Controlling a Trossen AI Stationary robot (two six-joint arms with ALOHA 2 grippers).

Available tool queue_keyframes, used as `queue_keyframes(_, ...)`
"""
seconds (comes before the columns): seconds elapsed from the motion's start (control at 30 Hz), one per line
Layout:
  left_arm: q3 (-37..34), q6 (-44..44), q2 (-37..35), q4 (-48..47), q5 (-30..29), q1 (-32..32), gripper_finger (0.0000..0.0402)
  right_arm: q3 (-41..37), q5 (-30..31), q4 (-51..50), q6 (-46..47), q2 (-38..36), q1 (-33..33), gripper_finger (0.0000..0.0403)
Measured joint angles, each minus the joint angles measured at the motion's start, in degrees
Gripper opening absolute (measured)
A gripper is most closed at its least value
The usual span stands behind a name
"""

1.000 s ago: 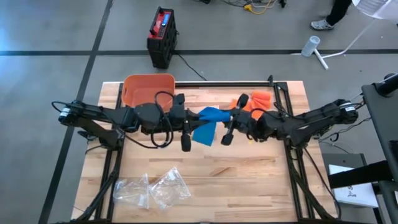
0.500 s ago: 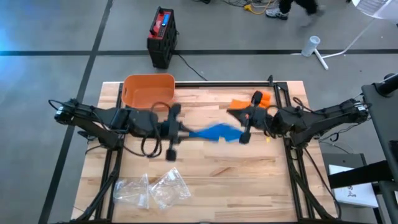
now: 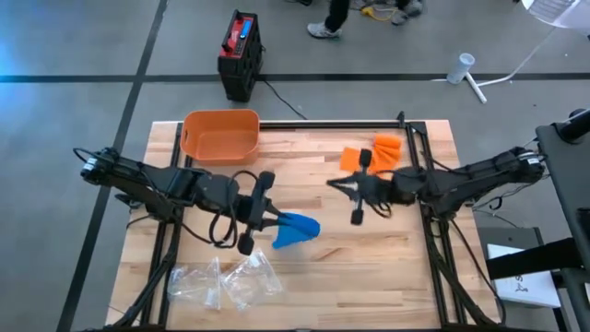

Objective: Roll bandage
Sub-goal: Roll the blue bandage

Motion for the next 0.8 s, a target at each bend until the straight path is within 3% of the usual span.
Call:
queue_keyframes(0.23, 0.0, 17.0, 0.0, -1.4, -0.2, 0.0, 0.0013, 0.1, -2.3, 4.7, -13.2, 0.9, 8.7, 0.0065)
queue_keyframes(0.47, 0.0, 26.2, 0.0, -1.5, -0.3, 0.1, 0.0013, 0.1, -1.6, 8.3, -18.9, 4.6, 11.0, 0.0099)
queue_keyframes(0.67, 0.0, 24.7, 0.0, -1.5, -6.2, 0.1, 0.0013, 1.4, -1.5, 8.8, -22.4, 6.9, 11.4, 0.0090)
queue_keyframes(0.8, 0.0, 23.1, 0.0, -1.5, -5.3, 0.1, 0.0013, 2.1, -0.5, 7.9, -24.7, 7.4, 11.4, 0.0083)
